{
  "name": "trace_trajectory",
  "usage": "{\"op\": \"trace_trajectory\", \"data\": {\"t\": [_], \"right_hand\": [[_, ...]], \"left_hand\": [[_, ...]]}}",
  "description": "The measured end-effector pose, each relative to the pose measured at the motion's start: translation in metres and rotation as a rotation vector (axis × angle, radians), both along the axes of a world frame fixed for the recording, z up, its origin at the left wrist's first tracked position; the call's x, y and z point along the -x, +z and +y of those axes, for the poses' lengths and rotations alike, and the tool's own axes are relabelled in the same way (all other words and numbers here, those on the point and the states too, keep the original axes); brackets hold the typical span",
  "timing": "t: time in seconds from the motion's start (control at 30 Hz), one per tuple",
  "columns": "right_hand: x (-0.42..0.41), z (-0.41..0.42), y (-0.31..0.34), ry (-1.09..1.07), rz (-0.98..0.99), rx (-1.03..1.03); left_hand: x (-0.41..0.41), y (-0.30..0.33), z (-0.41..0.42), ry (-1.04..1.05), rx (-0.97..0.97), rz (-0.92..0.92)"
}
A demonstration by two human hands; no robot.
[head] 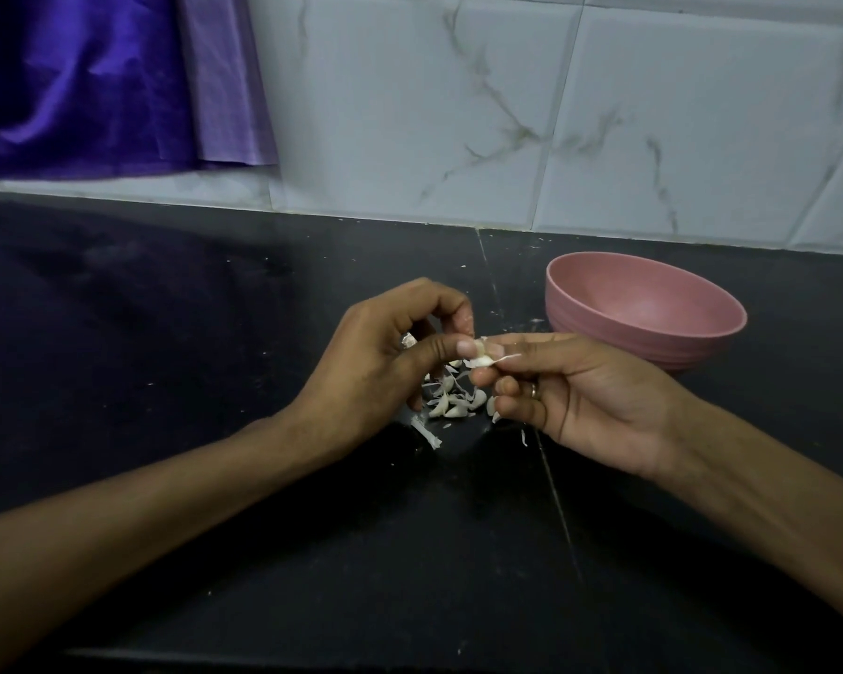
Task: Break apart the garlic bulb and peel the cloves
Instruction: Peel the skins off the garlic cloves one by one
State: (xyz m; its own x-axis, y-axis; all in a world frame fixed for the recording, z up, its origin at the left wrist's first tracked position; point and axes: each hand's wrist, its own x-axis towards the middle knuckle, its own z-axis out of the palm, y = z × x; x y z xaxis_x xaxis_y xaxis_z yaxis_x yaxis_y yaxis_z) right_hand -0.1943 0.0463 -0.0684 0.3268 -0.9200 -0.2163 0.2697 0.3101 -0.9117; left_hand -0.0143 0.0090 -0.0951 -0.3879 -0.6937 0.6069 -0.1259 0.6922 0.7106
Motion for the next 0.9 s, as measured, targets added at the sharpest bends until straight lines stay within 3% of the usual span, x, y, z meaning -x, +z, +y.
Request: {"op": "trace_trajectory", "data": {"t": [0.17,0.47,0.9], "right_hand": [[0.0018,0.0009,0.0026,0.022,-0.003,0.004],[0.0,0.0002,0.0031,-0.007,-0.071,0.005],[0.0043,-0.0015,0.0048,-0.092,-0.025,0.088]], "left_hand": [[0.0013,0.0005,0.0023,0.007,0.089,-0.075],[0.003,0.0012,0.0022,0.084,0.221,-0.045],[0.0021,0.0015,0.0062,0.131,0.015,0.028]]}}
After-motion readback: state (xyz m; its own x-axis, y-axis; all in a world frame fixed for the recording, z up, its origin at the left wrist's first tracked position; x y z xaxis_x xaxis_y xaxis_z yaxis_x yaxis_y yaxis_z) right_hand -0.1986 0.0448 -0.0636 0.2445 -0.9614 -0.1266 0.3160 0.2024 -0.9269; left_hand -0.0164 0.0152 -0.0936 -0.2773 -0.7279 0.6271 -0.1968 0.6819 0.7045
